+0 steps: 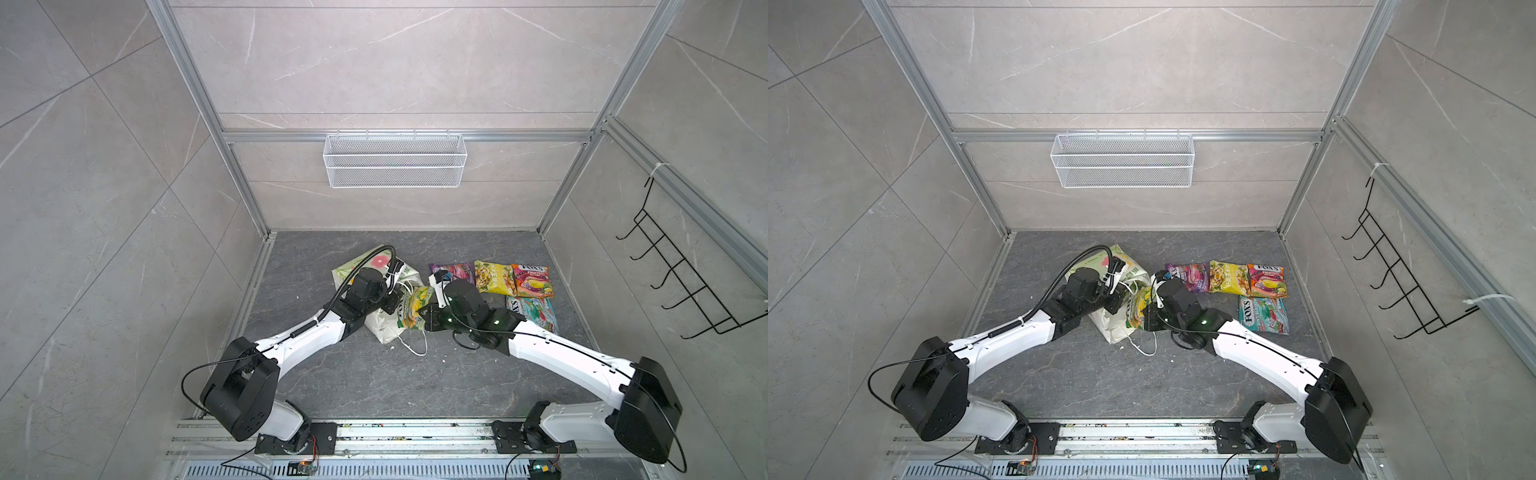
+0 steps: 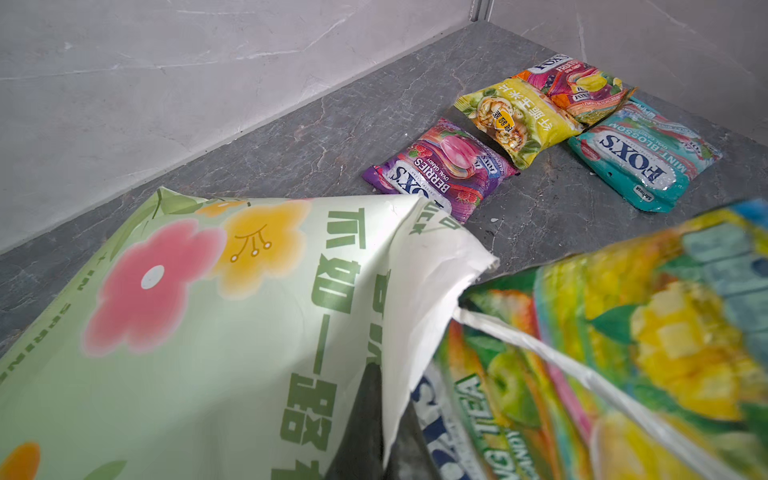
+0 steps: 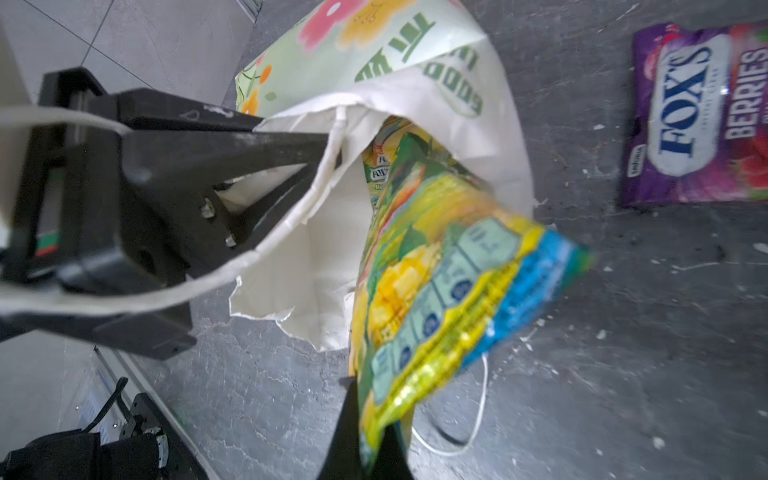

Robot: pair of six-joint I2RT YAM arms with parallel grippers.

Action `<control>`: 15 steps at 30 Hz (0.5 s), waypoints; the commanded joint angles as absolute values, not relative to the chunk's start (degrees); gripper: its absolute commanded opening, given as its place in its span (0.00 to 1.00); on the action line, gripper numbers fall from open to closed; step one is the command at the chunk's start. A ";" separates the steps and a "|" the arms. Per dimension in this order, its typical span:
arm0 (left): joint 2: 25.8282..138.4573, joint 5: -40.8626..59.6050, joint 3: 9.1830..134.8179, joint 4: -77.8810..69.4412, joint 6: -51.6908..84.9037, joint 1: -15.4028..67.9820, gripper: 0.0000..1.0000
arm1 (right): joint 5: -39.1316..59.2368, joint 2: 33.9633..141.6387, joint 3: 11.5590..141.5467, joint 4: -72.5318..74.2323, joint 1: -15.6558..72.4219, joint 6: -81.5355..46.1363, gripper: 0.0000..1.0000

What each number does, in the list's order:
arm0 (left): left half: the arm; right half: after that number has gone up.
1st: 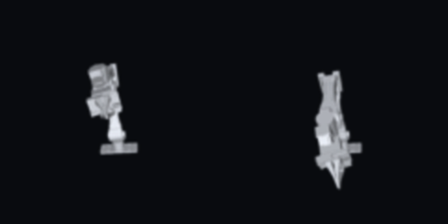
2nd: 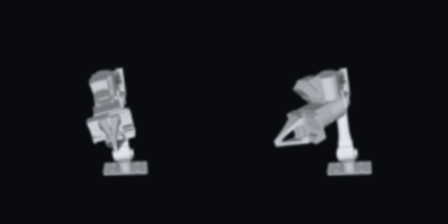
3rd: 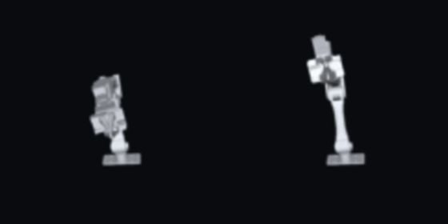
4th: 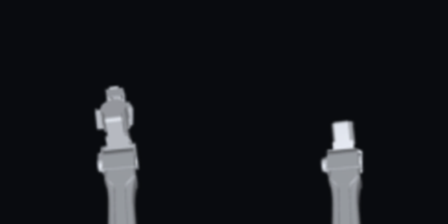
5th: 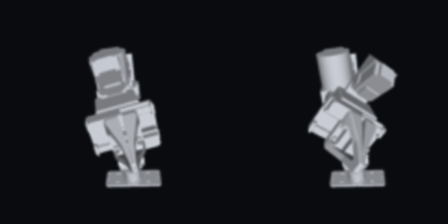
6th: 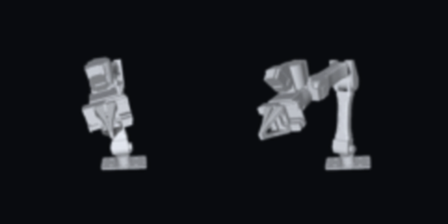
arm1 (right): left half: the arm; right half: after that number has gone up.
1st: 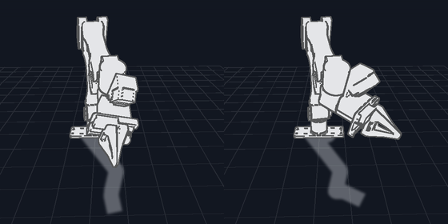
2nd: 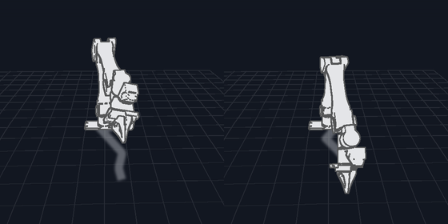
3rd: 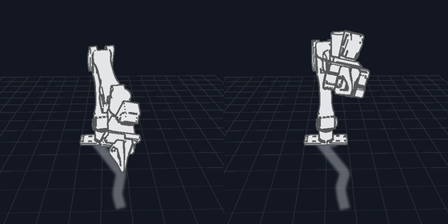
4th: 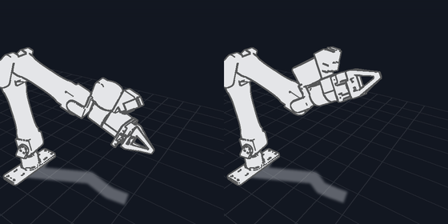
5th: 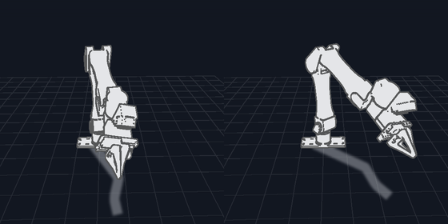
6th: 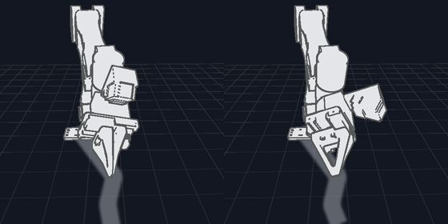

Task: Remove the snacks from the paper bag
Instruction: 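Pull the green spring tea packet up out of the bag mouth with the right gripper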

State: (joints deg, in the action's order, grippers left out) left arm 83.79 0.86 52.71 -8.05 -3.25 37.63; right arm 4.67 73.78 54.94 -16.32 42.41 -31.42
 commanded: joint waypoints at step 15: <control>83.17 0.31 55.58 -7.72 -3.81 37.35 0.00 | 6.79 75.64 72.48 -51.90 28.15 -14.55 0.00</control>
